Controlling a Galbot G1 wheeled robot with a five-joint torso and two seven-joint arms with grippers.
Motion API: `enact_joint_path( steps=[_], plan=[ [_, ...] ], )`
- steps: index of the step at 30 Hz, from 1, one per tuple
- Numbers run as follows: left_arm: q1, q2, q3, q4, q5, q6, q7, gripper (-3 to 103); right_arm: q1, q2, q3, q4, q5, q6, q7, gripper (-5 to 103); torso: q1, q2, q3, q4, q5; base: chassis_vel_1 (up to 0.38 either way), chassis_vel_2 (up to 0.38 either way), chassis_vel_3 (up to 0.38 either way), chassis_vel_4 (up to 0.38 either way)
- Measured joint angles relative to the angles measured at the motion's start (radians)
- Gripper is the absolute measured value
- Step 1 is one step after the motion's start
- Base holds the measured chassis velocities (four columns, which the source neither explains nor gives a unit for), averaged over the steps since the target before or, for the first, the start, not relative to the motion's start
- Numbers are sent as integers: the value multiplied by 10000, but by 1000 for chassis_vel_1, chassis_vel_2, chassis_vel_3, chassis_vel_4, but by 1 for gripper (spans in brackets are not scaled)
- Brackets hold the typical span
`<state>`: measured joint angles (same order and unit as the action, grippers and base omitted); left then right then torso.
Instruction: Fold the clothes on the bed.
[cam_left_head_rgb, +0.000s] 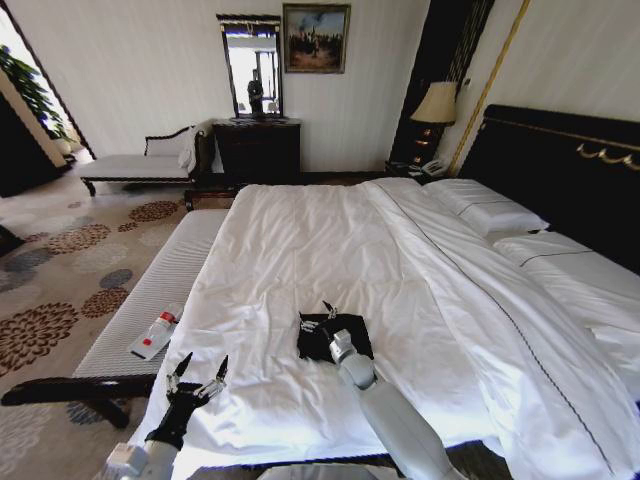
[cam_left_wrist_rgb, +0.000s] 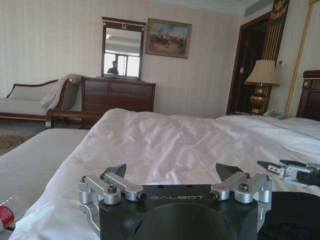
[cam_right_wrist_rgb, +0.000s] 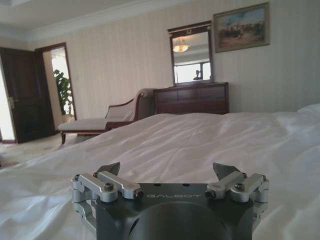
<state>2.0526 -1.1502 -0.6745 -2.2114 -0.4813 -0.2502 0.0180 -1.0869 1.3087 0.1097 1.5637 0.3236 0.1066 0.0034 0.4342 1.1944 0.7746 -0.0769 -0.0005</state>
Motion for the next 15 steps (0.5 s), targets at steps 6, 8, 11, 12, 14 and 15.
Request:
enact_joint_path(
  steps=[6, 8, 11, 12, 14, 15],
  plan=[
    [0, 0, 0, 0, 0, 0, 0, 100, -2104, -184, 2498, 1451, -782, 495, -147, 100, 0, 0, 0, -2, 1, 0, 0, 0, 0],
    [0, 0, 0, 0, 0, 1, 0, 100, -3186, -249, 3588, 2194, -929, 706, -257, 100, 0, 0, 0, -4, -1, 0, 0, 0, 0],
    [0, 0, 0, 0, 0, 0, 0, 100, -3957, -223, 4388, 2659, -977, 959, -360, 100, -1, 1, -1, -4, -1, 0, 0, 0, 0],
    [0, 0, 0, 0, 0, 1, 0, 100, -4269, -187, 4727, 2817, -1054, 1113, -417, 100, -2, 0, -1, -2, -3, 0, 0, 0, 0],
    [0, 0, 0, 0, 0, 0, 0, 100, -4953, -73, 5386, 3061, -1191, 1514, -547, 100, -2, 0, -1, -4, 1, 0, 0, 0, 0],
    [0, 0, 0, 0, 0, 0, 0, 100, -5164, -36, 5573, 3155, -1196, 1623, -587, 100, -2, 0, -1, -3, 0, 0, 0, 0, 0]
  ],
)
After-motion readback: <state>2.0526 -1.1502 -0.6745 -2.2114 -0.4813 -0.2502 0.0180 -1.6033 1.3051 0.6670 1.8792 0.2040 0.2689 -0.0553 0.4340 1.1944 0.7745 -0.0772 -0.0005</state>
